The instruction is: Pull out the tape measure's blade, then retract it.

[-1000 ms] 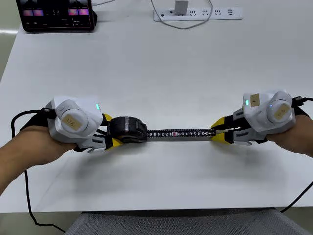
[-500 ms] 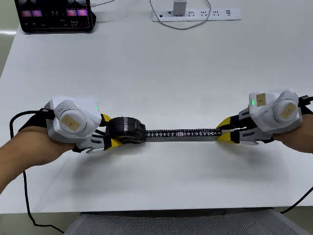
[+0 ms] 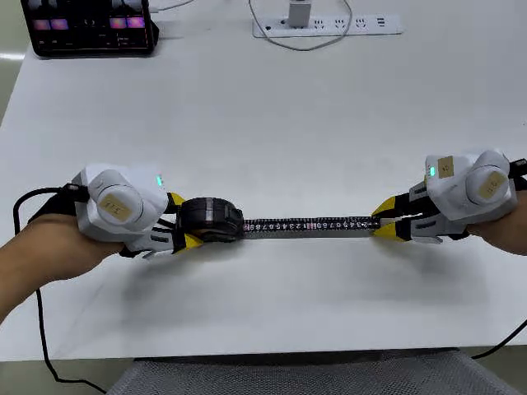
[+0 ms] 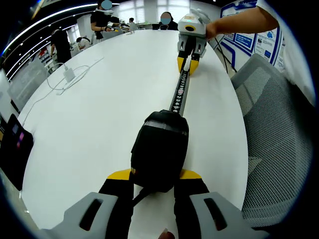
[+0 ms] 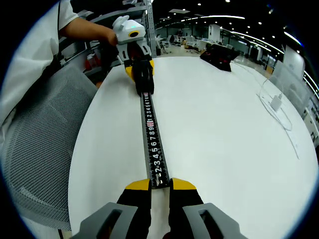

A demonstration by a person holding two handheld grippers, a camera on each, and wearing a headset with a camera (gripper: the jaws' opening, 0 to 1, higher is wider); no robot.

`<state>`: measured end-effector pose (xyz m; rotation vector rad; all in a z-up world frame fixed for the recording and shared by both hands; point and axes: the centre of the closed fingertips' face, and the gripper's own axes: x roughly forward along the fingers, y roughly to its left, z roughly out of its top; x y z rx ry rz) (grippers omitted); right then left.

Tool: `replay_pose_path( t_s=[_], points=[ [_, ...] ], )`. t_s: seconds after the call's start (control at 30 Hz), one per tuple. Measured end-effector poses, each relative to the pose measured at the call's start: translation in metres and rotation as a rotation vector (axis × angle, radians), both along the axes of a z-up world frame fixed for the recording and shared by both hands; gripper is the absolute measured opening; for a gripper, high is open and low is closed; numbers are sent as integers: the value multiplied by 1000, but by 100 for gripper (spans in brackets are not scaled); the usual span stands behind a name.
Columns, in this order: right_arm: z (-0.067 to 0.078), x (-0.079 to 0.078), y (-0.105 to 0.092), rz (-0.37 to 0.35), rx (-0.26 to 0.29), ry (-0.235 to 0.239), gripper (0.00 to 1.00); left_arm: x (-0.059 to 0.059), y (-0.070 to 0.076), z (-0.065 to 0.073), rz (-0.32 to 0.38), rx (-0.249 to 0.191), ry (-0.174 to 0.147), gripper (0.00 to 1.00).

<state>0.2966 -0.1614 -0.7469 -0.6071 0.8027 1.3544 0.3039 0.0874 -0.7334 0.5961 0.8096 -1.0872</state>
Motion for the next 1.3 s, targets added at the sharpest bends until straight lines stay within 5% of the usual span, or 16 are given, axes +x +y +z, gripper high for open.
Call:
replay_pose_path(
  t_s=[0.77, 1.3],
  points=[
    [-1, 1, -24, -16, -44, -2, 9, 0, 0, 0, -1, 0, 0, 26],
    [-2, 2, -24, -24, -59, -4, 9, 0, 0, 0, -2, 6, -5, 26]
  ],
)
